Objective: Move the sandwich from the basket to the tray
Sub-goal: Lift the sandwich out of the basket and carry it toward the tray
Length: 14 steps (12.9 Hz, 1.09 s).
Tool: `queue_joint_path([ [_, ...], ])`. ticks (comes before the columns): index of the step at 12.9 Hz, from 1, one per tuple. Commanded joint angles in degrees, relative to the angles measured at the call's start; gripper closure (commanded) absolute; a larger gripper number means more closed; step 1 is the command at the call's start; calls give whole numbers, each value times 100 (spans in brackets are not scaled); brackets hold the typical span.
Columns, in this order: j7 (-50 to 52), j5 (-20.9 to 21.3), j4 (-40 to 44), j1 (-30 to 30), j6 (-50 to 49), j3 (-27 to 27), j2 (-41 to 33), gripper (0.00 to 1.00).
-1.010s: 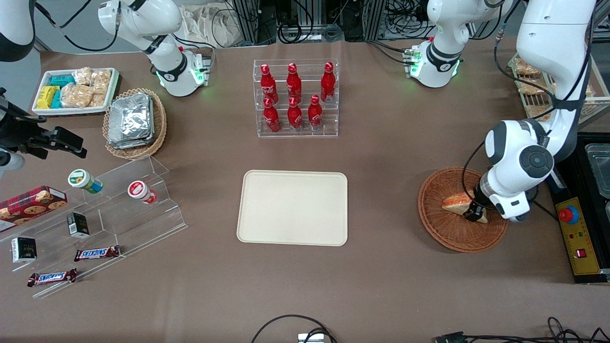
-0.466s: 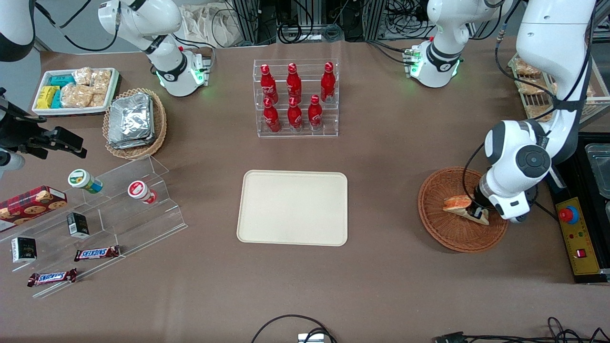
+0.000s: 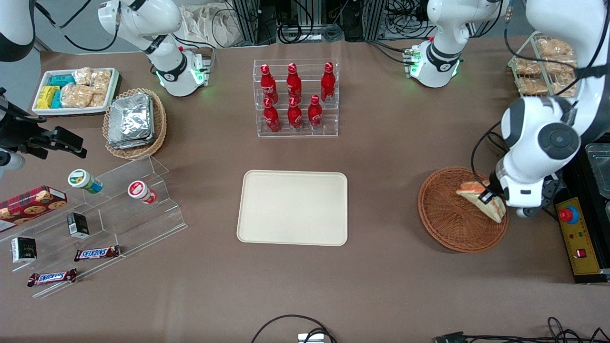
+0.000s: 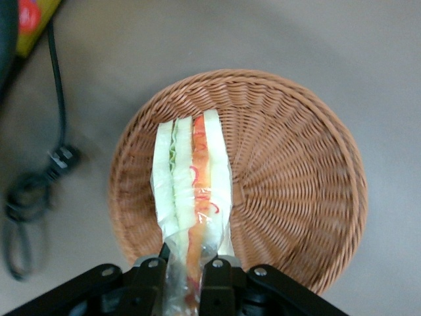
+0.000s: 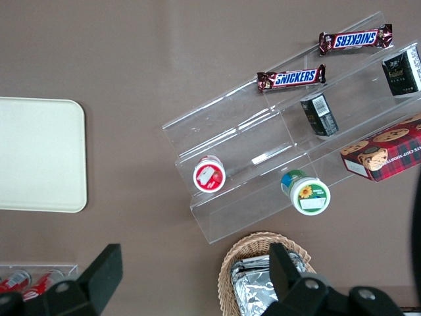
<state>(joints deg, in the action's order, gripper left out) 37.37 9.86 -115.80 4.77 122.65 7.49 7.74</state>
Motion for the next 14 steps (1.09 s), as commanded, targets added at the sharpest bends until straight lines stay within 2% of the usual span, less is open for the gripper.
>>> queue_joint_path([
  [1, -1475, -247, 292, -2, -677, 15, -519, 100],
  [7, -1786, -265, 2568, -107, -2903, 849, -283, 100],
  [11, -1559, -669, 2861, -151, -2931, 1814, -99, 100],
  [13, -1146, -617, 2904, -204, -2808, 2456, 330, 100],
  [14, -1127, -590, 2940, -256, -2686, 2598, 524, 100],
])
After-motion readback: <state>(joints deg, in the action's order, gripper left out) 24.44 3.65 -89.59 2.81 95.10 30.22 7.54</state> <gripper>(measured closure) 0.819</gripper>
